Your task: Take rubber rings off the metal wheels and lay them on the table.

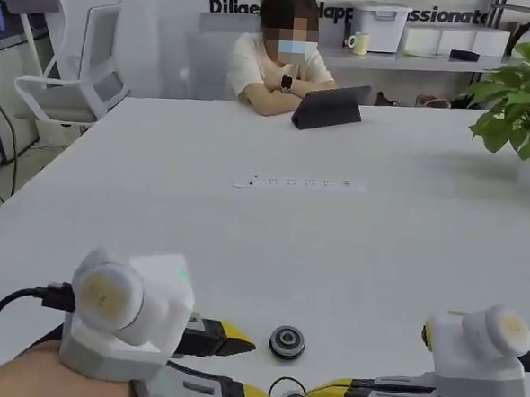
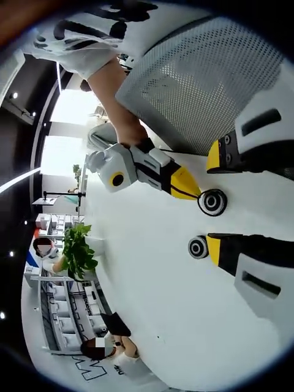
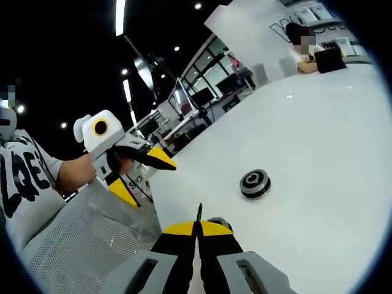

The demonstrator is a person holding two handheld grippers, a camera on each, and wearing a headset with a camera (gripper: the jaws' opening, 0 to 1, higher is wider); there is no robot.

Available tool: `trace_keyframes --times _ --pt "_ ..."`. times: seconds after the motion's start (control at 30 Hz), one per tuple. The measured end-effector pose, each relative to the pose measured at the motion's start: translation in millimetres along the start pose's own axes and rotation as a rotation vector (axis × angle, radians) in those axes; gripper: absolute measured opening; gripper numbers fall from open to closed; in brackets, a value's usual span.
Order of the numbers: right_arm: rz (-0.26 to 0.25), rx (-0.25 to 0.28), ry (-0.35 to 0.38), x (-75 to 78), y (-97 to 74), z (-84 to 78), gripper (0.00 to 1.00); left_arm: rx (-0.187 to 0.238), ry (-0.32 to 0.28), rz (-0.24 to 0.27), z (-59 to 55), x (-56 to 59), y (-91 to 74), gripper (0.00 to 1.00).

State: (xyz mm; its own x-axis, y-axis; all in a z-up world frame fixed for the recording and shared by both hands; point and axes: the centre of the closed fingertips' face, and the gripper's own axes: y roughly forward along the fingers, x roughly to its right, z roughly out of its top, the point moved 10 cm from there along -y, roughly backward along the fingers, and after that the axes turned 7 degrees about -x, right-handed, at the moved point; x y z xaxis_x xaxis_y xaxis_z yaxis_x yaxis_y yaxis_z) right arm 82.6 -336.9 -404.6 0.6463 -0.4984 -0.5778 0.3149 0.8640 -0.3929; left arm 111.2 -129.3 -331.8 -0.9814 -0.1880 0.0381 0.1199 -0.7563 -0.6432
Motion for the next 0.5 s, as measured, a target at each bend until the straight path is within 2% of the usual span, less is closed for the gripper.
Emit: trace_keyframes --times 0.23,0.5 --pt "0.002 -0.003 -0.01 -0.8 -0.3 4.8 0.0 0.012 0.002 0.016 1.2 2.5 -13.7 0.4" --pt "0.015 -0.018 -0.026 -3.3 2.6 11.0 0.0 0.002 -0.015 0.027 -8.6 3.1 -22.7 0.42"
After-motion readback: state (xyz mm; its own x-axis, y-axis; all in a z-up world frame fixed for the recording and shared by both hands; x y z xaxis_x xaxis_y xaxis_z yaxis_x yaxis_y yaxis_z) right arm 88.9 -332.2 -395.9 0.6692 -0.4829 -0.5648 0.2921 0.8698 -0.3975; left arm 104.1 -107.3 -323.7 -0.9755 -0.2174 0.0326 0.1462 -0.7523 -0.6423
